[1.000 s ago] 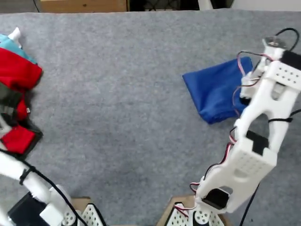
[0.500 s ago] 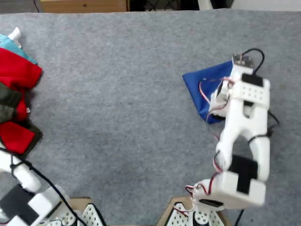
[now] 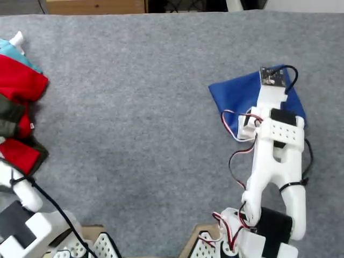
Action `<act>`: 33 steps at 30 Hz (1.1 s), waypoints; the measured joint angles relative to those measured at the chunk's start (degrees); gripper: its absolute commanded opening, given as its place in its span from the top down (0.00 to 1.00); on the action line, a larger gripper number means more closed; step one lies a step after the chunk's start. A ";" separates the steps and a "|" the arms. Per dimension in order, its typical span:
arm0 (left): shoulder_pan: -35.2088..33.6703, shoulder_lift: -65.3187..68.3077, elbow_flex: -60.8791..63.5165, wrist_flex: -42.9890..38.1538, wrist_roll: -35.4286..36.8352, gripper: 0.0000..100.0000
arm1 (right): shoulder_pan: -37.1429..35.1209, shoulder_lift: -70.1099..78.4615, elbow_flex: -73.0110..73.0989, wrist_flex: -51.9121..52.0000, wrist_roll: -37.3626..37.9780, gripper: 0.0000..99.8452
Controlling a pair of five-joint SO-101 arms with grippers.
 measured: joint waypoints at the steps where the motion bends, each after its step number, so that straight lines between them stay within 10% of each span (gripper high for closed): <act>1: 1.41 0.00 -0.79 2.46 -0.18 0.97 | 0.00 0.00 0.35 0.00 0.00 0.99; 8: 4.84 -3.60 -2.99 9.76 -0.18 0.95 | 0.00 -0.26 1.85 0.00 0.00 0.99; 13: 1.76 -3.69 -2.11 0.70 0.09 0.71 | 0.00 -0.26 2.02 0.00 0.00 0.99; 22: -0.53 17.05 -5.45 -11.87 1.93 0.95 | -0.88 -0.44 6.51 -2.90 0.26 0.99; 33: 0.00 12.92 -16.79 6.59 0.79 0.97 | -0.88 -0.79 13.98 -13.36 0.18 0.99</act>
